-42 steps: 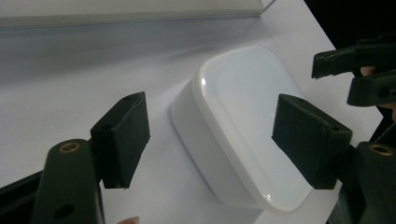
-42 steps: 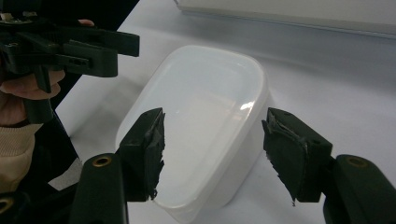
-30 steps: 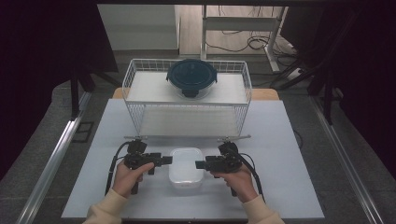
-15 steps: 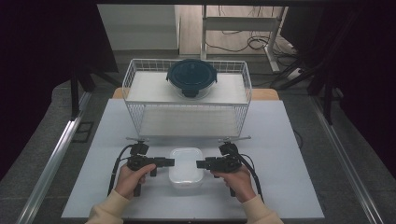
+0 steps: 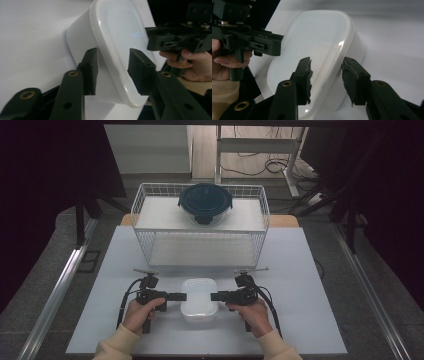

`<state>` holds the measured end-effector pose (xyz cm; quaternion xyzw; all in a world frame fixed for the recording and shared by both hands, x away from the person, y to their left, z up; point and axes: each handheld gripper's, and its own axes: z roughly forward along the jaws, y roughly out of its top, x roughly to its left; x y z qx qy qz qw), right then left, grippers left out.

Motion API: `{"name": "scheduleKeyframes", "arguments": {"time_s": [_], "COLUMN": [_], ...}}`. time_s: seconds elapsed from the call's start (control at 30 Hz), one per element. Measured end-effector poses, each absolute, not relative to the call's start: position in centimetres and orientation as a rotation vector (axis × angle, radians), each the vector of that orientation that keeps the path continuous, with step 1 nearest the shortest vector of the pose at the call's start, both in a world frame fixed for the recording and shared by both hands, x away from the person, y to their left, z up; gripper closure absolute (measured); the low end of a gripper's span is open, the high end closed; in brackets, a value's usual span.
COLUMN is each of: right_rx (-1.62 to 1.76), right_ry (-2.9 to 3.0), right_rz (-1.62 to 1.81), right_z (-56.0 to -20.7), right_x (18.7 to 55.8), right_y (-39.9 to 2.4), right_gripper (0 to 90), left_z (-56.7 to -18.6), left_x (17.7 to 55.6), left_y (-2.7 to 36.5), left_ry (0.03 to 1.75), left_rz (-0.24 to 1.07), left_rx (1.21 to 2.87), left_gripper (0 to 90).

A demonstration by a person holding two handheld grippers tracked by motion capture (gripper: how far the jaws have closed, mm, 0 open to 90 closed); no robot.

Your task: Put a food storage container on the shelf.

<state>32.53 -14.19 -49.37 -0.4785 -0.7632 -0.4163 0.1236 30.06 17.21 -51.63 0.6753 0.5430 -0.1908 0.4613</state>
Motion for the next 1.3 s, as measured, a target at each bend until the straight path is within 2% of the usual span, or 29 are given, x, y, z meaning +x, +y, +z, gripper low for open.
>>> {"name": "scheduleKeyframes", "arguments": {"time_s": [0.13,0.7,1.3], "right_rx": [-1.416,-1.392,-1.283], "right_ry": [-2.161,-2.148,-2.233], "right_rz": [-1.219,-1.294,-1.417], "right_z": [-49.4,-48.1,-44.7], "right_x": [32.6,31.5,30.2], "right_y": [-14.7,-15.5,-15.4], "right_gripper": [65.4,79.1,79.7], "left_z": [-51.5,-49.4,-46.5], "left_x": [29.9,28.5,27.2], "left_y": [17.4,17.6,18.0], "left_ry": [1.342,1.283,1.193], "left_rz": [-0.463,-0.372,-0.28], "left_rx": [1.644,1.653,1.651], "left_gripper": [65.4,78.9,79.3]}}
